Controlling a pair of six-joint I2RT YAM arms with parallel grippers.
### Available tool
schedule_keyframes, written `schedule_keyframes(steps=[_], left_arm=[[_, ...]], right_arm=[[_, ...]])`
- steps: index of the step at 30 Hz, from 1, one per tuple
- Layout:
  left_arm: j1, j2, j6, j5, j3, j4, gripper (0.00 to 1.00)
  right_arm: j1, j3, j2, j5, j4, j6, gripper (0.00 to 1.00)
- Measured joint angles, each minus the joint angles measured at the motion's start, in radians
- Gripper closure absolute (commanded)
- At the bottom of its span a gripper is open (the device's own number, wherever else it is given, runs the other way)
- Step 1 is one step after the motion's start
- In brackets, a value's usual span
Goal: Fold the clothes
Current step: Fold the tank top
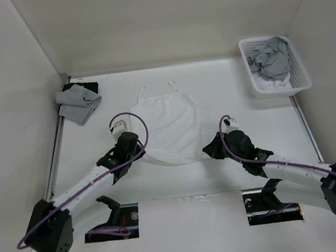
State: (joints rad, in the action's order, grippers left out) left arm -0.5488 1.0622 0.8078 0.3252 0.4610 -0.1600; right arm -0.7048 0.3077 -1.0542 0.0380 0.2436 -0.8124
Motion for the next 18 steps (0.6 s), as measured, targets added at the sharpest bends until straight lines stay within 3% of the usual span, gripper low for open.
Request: schedule_keyframes(steps=[5, 8, 12, 18], left_arm=[[-0.095, -0.265, 0.035, 0.095, 0.007, -0.117, 0.96], [-0.081, -0.305, 0.04, 0.145, 0.039, -0.144, 0.97], [0.001, -0.211, 0.02, 0.167, 0.115, -0.086, 0.97], [0.148, 0.114, -0.009, 0.153, 0.275, 0.118, 0.97]], right_arm=[[-0.086, 0.015, 0.177, 0.048, -0.128, -0.007, 0.95], [-0.08, 0.086, 0.192, 0.068, -0.186, 0.016, 0.95], [0.001, 0.234, 0.074, 0.069, -0.188, 0.074, 0.95], [0.182, 0.492, -0.251, 0.014, -0.112, 0.128, 0.95]])
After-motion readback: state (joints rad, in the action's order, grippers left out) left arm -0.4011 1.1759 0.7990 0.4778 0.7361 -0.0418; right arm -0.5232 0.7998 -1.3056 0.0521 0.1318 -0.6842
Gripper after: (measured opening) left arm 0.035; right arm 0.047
